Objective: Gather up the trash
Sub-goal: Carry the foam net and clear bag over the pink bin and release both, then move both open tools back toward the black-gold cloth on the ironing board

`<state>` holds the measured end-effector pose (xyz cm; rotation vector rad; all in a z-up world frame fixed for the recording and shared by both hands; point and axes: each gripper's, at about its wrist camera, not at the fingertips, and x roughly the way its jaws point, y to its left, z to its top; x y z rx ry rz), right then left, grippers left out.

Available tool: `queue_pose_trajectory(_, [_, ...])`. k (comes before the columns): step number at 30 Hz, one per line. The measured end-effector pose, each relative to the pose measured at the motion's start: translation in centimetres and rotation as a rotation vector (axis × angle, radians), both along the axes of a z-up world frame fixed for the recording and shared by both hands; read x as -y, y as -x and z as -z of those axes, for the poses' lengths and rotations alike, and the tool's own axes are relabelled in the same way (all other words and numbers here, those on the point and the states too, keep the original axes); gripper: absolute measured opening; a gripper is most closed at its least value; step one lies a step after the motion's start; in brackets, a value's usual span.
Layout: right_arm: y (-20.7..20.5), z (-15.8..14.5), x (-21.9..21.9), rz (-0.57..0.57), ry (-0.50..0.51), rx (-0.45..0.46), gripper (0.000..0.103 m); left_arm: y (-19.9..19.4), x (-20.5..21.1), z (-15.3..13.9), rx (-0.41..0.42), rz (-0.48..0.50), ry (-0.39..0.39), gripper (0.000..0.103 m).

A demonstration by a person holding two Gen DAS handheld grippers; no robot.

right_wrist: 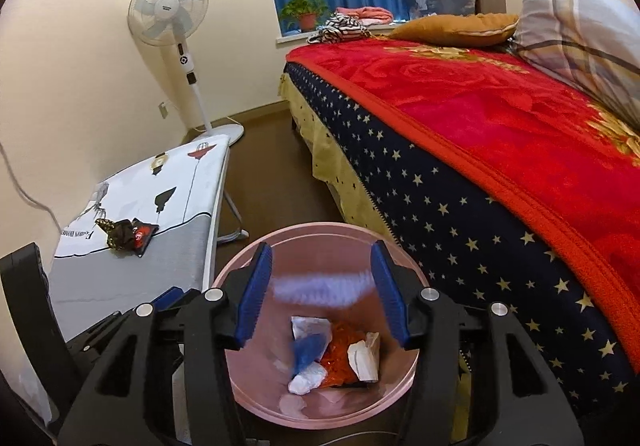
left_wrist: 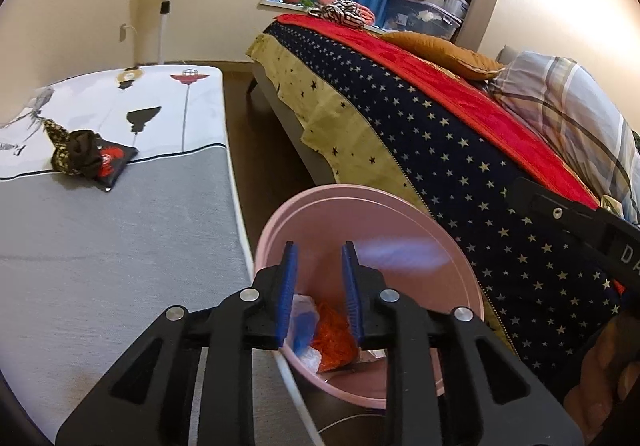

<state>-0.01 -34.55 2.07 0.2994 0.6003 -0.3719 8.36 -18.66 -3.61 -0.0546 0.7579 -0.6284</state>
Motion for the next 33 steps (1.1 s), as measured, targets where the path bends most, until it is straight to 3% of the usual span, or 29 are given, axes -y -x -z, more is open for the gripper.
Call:
queue_pose_trajectory(24, [-1.6, -0.6, -4.4, -0.155, 0.012, 0.081, 0.048, -1.1, -6.6, -1.6, 0.083, -0.193, 0.017, 0.021])
queue_pose_trajectory(33, [-3.9, 0.1, -6.2, -0.236, -0.028, 0.092, 0.023, -2.5, -10.1, -1.0, 0.088, -0.307, 0.018, 0.021])
